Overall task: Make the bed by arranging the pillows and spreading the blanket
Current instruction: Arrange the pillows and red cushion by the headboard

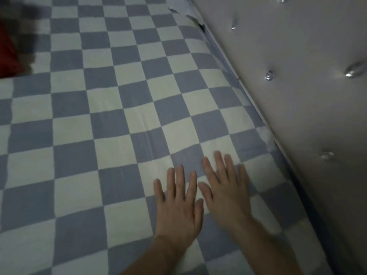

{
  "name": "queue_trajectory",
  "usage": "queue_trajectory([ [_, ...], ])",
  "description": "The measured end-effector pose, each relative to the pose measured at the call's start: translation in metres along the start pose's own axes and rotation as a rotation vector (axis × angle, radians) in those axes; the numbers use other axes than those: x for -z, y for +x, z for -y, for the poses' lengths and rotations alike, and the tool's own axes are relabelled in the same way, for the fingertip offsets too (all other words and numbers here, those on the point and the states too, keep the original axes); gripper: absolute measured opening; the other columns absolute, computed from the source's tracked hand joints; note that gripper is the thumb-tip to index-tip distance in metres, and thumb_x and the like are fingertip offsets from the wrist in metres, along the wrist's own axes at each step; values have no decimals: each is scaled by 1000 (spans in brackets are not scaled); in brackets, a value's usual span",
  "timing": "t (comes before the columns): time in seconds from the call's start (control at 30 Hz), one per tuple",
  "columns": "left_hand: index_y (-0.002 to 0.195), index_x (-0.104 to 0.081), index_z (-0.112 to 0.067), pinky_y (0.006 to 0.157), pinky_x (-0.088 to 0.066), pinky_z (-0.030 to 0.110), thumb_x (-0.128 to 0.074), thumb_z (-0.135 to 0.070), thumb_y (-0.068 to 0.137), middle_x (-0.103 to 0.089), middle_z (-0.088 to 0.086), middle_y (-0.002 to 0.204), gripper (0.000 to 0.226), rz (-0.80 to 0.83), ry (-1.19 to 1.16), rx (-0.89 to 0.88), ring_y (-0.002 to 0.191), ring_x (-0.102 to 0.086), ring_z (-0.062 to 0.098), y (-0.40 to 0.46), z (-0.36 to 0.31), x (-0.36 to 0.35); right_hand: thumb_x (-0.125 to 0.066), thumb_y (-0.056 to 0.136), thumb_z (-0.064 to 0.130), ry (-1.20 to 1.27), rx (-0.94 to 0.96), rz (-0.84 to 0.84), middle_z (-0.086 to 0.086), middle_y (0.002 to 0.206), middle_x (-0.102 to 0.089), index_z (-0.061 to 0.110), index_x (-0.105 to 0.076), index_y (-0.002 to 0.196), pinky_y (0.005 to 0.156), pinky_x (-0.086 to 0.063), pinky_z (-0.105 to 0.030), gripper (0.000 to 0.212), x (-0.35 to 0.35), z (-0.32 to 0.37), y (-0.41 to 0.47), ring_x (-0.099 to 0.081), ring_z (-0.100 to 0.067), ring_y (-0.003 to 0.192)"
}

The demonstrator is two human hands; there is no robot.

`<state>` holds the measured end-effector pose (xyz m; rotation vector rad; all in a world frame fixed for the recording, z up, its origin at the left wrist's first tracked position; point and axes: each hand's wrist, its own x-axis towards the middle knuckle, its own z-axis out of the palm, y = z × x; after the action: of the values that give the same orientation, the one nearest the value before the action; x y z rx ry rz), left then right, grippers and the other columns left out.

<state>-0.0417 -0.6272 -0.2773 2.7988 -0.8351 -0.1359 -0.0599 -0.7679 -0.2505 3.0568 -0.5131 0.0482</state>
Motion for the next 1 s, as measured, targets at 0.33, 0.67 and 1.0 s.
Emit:
queue_trajectory([
  [0.33,115,-53,-33,107,-26,49,-51,-52,72,-45,3,136,47,-21,127,-346,121,-49,21,-238,-41,-49,-22,91,51,7,-389,265,-18,145,-39,21,-29,142,97,-36,-63,60,8,-56,-192,-39,-44,129],
  [0.67,143,-30,-16,111,-14,48,-16,-42,98,-33,8,149,54,-57,-34,-492,135,-30,27,-283,-17,-34,-51,94,18,694,-781,97,-19,138,-43,0,-37,137,105,-31,-43,49,39,-102,-249,-40,-35,128],
  [1.0,126,-43,-13,94,-33,49,-39,-55,75,-46,13,118,66,-162,59,-320,108,-44,31,-283,-52,-27,-70,43,71,767,-868,176,-13,135,-48,12,-48,131,101,-42,-50,108,15,-133,-263,-48,-34,121],
])
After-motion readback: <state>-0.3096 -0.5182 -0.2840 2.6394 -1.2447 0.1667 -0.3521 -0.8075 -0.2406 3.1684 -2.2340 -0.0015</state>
